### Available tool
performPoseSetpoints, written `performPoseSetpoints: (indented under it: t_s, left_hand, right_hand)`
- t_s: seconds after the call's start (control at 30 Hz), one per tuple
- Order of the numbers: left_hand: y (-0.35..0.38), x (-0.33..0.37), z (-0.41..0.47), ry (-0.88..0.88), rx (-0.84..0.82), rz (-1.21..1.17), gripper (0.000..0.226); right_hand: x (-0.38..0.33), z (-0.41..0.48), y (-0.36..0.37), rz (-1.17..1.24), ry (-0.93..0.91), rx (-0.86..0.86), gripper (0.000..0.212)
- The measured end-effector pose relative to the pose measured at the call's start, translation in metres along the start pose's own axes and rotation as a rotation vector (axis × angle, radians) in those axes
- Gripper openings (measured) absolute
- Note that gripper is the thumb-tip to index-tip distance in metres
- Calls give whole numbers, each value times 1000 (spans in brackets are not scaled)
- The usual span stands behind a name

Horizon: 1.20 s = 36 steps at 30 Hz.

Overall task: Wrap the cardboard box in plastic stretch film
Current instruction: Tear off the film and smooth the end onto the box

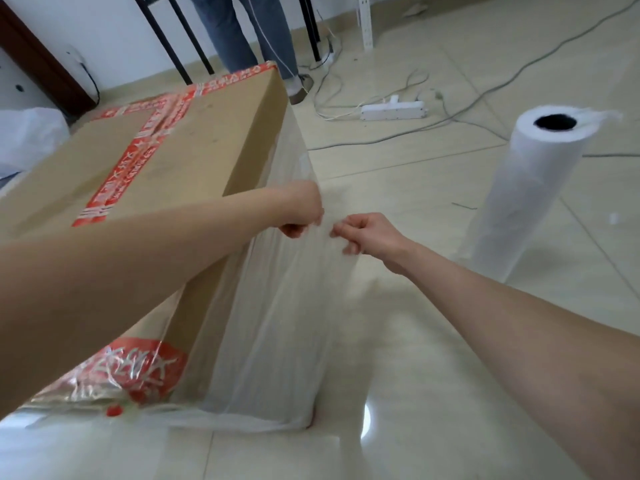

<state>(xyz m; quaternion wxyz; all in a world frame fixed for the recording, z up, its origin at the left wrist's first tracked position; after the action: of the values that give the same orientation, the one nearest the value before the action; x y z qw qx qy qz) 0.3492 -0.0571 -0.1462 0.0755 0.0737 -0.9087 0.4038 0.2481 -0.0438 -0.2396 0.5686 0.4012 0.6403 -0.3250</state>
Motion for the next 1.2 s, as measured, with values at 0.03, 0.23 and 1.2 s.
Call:
performPoseSetpoints:
  t_s: [0.03,0.23,1.2]
  left_hand:
    - [-4,1,-2,1,18,8,16]
    - [-37,5,-20,-33,144,263,25]
    - [-12,19,54,-75,-126,898,96]
  right_hand:
    - [2,1,-2,12,-6,10,15]
    - [-1,18,13,85,-87,41,18]
    - [14,54,-1,169,-71,65,15]
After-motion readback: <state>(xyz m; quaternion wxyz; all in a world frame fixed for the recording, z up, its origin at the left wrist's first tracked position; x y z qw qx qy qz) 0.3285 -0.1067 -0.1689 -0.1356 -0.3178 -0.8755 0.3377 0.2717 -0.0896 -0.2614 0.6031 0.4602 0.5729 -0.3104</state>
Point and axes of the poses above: each hand's wrist, its own z-axis towards the middle knuckle, its own y-axis out of the palm, x = y × z, the point moved 7 cm from there along z, towards the middle knuckle, and after that the axes turned 13 degrees about -x, right-handed, at the moved point
